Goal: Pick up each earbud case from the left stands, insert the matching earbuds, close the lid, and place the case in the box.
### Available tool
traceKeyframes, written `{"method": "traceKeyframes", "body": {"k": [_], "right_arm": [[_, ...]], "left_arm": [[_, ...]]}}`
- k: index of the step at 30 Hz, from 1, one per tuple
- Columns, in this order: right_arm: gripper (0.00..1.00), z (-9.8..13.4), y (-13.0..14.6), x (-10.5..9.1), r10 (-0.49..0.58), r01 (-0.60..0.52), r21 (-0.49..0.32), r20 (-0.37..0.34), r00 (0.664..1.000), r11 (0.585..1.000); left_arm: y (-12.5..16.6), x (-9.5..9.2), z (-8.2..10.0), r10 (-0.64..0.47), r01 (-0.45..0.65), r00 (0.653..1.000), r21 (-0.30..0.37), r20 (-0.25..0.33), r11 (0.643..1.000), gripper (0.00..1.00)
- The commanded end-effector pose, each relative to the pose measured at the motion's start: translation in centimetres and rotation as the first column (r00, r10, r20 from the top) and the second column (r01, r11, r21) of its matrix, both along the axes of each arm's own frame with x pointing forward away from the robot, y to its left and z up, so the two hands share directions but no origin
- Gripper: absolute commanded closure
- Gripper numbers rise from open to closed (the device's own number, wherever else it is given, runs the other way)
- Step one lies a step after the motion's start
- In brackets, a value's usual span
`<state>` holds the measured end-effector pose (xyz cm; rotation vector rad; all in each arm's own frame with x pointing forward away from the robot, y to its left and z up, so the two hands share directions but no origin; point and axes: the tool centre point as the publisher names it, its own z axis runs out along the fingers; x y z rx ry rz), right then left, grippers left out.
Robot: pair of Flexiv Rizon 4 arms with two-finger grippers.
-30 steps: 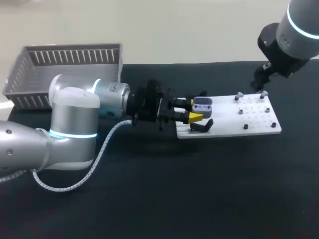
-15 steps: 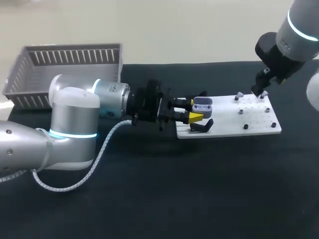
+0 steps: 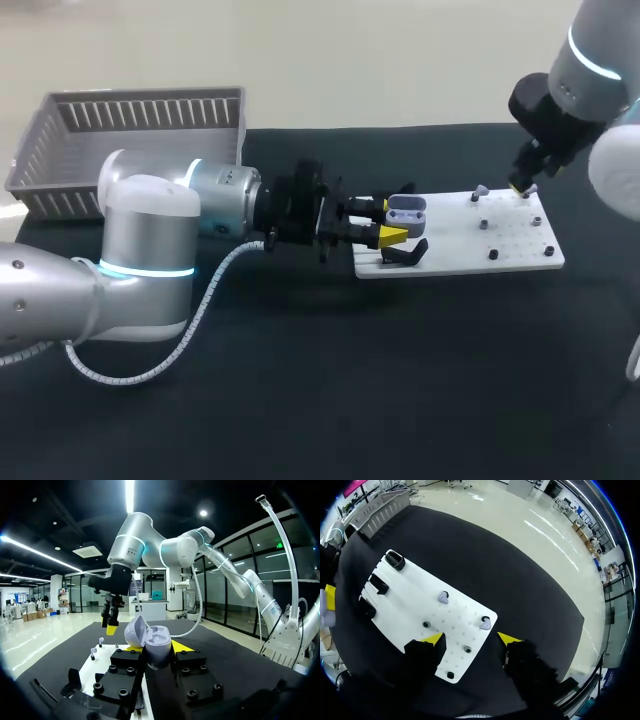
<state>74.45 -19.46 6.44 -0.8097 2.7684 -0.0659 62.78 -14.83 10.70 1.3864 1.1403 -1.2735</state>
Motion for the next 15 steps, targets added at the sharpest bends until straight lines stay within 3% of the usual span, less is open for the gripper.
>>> {"method": "traceKeyframes", "body": {"k": [1,3,15], "right_arm": [[0.46,-0.4,-0.2,1.0,0.003,-0.003,0.002,-0.027,1.0,1.0],[0.51,-0.6,-0.2,1.1,0.006,-0.006,-0.003,-0.035,0.999,1.0],[0.51,-2.0,-0.5,1.5,0.013,-0.013,-0.011,-0.066,0.998,1.0]], "left_arm": [[0.0,-0.1,-0.1,0.004,-0.004,1.0,-0.002,0.002,1.0,1.0],[0.0,-0.1,-0.1,0.004,-0.004,1.0,-0.002,0.002,1.0,1.0],[0.0,-0.1,-0.1,0.004,-0.004,1.0,-0.002,0.002,1.0,1.0]]}}
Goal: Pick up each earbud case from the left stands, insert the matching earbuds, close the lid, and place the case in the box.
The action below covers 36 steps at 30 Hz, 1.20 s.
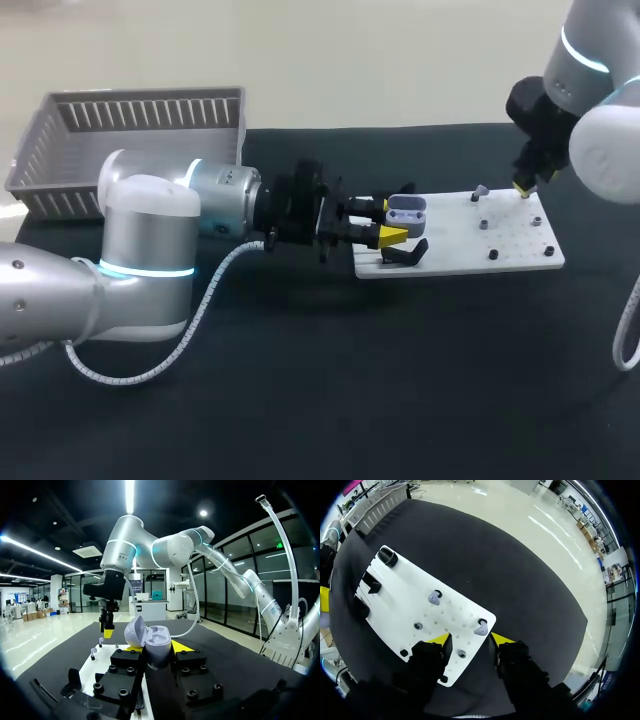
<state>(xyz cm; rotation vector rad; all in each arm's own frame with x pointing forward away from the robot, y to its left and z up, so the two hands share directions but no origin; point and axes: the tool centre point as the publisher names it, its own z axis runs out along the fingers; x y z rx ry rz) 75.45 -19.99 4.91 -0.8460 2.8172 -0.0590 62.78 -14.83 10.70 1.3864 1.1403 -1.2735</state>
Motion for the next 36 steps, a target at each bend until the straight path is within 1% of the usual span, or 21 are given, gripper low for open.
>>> {"method": "traceKeyframes", "body": {"k": [1,6,9,20,36], "right_arm": [[0.51,-0.6,0.0,0.5,-0.001,0.001,0.001,-0.013,1.0,1.0],[0.51,-1.0,0.0,0.5,-0.001,0.001,-0.002,-0.018,1.0,1.0],[0.55,-1.1,0.0,0.6,0.001,-0.001,-0.005,-0.022,1.0,1.0],[0.55,-1.5,-0.3,1.1,-0.007,0.007,-0.014,-0.029,1.0,1.0],[0.61,-1.8,-0.6,1.1,-0.023,0.023,-0.017,-0.032,0.999,1.0]], "left_arm": [[0.0,-0.1,-0.1,0.004,-0.004,1.0,-0.002,0.002,1.0,1.0],[0.0,-0.1,-0.1,0.004,-0.004,1.0,-0.002,0.002,1.0,1.0],[0.0,-0.1,-0.1,0.004,-0.004,1.0,-0.002,0.002,1.0,1.0],[0.0,-0.1,-0.1,0.004,-0.004,1.0,-0.002,0.002,1.0,1.0],[0.0,-0.1,-0.1,0.004,-0.004,1.0,-0.002,0.002,1.0,1.0]]}}
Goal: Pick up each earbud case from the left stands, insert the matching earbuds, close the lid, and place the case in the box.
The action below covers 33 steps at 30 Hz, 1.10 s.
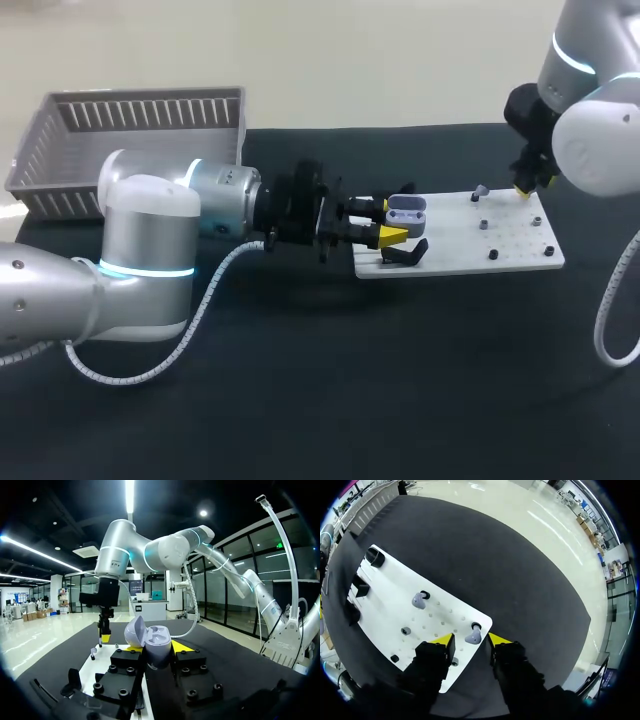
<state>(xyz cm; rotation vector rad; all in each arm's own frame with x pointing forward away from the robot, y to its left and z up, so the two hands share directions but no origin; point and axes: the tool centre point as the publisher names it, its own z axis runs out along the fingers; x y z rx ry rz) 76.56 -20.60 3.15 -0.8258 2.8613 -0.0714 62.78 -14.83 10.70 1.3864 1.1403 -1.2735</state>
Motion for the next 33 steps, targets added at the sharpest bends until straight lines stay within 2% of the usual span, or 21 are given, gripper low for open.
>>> {"method": "traceKeyframes", "body": {"k": [1,7,23,27,28,33], "right_arm": [[0.62,-0.07,0.03,0.03,0.0,0.0,-0.001,0.001,1.0,1.0],[0.62,-0.17,0.04,0.07,-0.003,0.003,-0.004,-0.003,1.0,1.0],[0.72,-0.4,0.35,0.37,0.005,-0.005,-0.012,0.0,1.0,1.0],[0.85,-0.42,0.39,0.39,0.005,-0.005,-0.016,0.0,1.0,1.0],[1.0,-0.42,0.41,0.37,0.006,-0.006,-0.014,0.001,1.0,1.0],[1.0,-0.15,0.46,-0.1,0.003,-0.003,-0.018,0.009,1.0,1.0]], "left_arm": [[0.01,-0.09,-0.07,0.004,-0.004,1.0,-0.002,0.002,1.0,1.0],[0.01,-0.09,-0.07,0.004,-0.004,1.0,-0.002,0.002,1.0,1.0],[0.01,-0.09,-0.07,0.004,-0.004,1.0,-0.002,0.002,1.0,1.0],[0.01,-0.09,-0.07,0.004,-0.004,1.0,-0.002,0.002,1.0,1.0],[0.01,-0.09,-0.07,0.004,-0.004,1.0,-0.002,0.002,1.0,1.0],[0.01,-0.09,-0.07,0.004,-0.004,1.0,-0.002,0.002,1.0,1.0]]}}
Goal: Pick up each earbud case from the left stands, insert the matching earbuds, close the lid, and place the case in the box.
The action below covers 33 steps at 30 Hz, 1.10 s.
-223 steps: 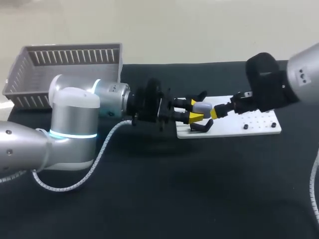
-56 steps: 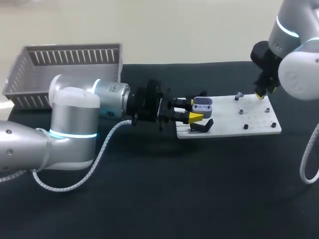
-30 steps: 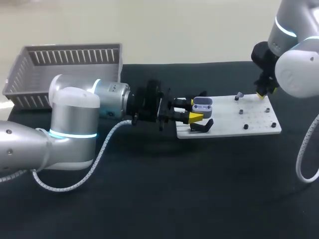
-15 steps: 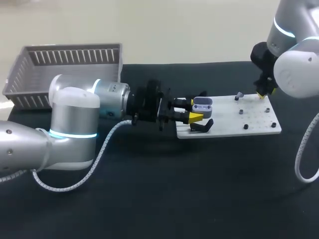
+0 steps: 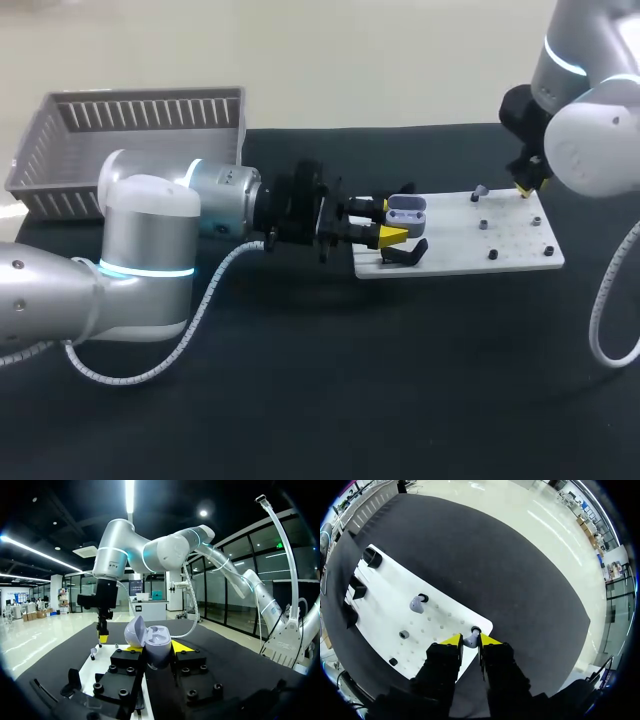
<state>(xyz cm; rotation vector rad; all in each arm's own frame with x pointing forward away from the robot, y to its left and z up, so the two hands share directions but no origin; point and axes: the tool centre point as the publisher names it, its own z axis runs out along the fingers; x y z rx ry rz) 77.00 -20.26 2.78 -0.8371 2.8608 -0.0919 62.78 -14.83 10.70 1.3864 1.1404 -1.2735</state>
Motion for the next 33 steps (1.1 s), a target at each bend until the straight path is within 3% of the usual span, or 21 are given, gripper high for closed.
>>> {"method": "traceKeyframes", "body": {"k": [1,12,23,25,28,30,33], "right_arm": [[1.0,0.3,0.1,-0.7,-0.005,0.005,-0.004,0.009,1.0,1.0],[1.0,4.0,0.5,-4.1,-0.05,0.052,-0.021,0.07,0.996,0.998],[1.0,9.8,5.8,-10.6,-0.199,0.207,-0.055,0.129,0.972,0.977],[1.0,10.8,6.8,-11.8,-0.245,0.251,-0.026,0.138,0.96,0.968],[1.0,11.8,8.0,-13.5,-0.296,0.304,-0.042,0.144,0.944,0.952],[1.0,12.3,8.5,-14.4,-0.338,0.354,-0.094,0.155,0.928,0.93],[1.0,12.7,9.1,-15.5,-0.387,0.398,-0.06,0.135,0.912,0.915]], "left_arm": [[0.0,-0.1,-0.1,0.004,-0.004,1.0,-0.002,0.002,1.0,1.0],[0.0,-0.1,-0.1,0.004,-0.004,1.0,-0.002,0.002,1.0,1.0],[0.0,-0.1,-0.1,0.004,-0.004,1.0,-0.002,0.002,1.0,1.0],[0.0,-0.1,-0.1,0.004,-0.004,1.0,-0.002,0.002,1.0,1.0],[0.0,-0.1,-0.1,0.004,-0.004,1.0,-0.002,0.002,1.0,1.0],[0.0,-0.1,-0.1,0.004,-0.004,1.0,-0.002,0.002,1.0,1.0],[0.0,-0.1,-0.1,0.004,-0.004,1.0,-0.002,0.002,1.0,1.0]]}}
